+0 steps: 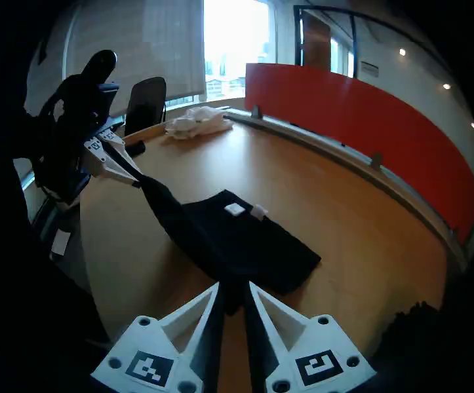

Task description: Fold towel

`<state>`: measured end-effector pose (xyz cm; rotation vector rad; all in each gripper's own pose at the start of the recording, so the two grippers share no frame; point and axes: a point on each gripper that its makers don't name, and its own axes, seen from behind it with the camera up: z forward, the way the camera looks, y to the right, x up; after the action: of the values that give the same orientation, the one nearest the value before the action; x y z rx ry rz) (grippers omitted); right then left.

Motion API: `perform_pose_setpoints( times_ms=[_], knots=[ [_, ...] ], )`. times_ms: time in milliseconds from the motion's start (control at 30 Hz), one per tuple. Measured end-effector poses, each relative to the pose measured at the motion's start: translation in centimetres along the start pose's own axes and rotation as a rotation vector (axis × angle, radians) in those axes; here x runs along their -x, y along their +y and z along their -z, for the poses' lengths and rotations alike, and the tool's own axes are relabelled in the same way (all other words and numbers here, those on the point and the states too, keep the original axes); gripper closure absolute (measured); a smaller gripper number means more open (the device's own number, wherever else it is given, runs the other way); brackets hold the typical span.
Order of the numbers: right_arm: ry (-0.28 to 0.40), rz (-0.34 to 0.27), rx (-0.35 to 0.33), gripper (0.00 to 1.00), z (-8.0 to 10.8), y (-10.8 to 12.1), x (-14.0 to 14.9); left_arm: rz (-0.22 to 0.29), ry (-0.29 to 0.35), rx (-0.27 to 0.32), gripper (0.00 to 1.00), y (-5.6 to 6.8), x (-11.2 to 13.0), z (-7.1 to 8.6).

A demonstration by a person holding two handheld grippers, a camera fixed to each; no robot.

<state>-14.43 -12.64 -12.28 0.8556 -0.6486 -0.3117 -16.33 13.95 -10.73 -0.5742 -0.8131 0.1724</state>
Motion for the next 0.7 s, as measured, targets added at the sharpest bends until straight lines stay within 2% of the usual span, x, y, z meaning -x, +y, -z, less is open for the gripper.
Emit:
perform_pose_setpoints(
  times_ms=[300,500,700],
  knots=[
    [-0.002,0.008,-0.001,0.82,0.0,0.1,-0.4,0.014,-0.004,0.008,0.85,0.0,-0.4,-0.1],
    [-0.003,0.007,0.004,0.82,-0.2,0.6,-0.7,0.008,-0.001,0.0,0.85,-0.5,-1.0,-0.3],
    [-0.01,0.014,0.017,0.82,-1.0,1.9,-1.1,0.013,0.003,-0.006,0.85,-1.3,-2.1,-1.3]
  ],
)
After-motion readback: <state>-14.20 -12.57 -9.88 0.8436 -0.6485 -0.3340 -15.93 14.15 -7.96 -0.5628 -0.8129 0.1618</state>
